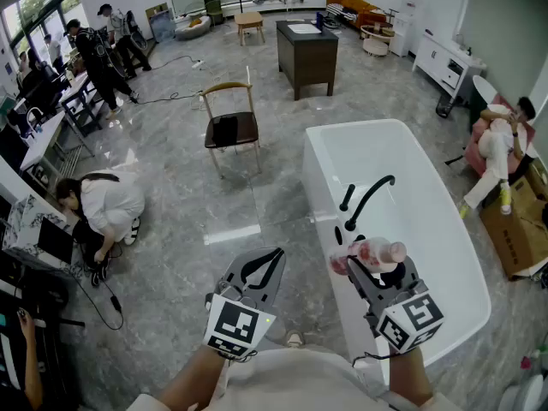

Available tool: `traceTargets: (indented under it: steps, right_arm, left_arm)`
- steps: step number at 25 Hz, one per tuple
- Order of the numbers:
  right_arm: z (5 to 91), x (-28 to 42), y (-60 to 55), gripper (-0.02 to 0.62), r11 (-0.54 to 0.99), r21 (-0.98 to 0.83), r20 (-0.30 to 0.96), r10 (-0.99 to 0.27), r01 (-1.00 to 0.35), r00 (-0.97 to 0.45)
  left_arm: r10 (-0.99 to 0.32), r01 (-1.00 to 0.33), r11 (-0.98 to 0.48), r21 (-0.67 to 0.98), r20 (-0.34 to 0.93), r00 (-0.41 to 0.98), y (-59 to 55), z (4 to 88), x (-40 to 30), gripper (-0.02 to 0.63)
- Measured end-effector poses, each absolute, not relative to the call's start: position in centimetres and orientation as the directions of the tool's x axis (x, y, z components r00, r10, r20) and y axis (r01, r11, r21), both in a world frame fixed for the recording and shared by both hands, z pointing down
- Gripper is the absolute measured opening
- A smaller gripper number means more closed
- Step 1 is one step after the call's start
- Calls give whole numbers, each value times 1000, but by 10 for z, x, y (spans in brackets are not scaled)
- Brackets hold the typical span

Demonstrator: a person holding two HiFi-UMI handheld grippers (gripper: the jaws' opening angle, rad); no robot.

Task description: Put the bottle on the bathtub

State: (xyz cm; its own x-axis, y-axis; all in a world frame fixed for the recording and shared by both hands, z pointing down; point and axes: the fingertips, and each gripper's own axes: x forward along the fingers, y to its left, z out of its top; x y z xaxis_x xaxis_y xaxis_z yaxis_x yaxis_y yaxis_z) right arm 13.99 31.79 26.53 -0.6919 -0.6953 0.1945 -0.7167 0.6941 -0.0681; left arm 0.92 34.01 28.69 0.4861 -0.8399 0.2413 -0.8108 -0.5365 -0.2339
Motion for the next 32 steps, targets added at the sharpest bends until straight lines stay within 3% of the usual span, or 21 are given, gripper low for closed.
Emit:
traceTargets:
  steps: [20, 32]
  right_arm:
    - [281, 185, 291, 249, 661, -115, 203, -715, -742, -669]
    - [307, 159, 214, 249, 636, -117, 209, -735, -763, -645]
  left_arm:
    - [-830, -800, -551, -235, 251, 498, 315, 299, 45, 21]
    - [-811, -786, -581, -213, 237, 535, 230, 327, 28, 21]
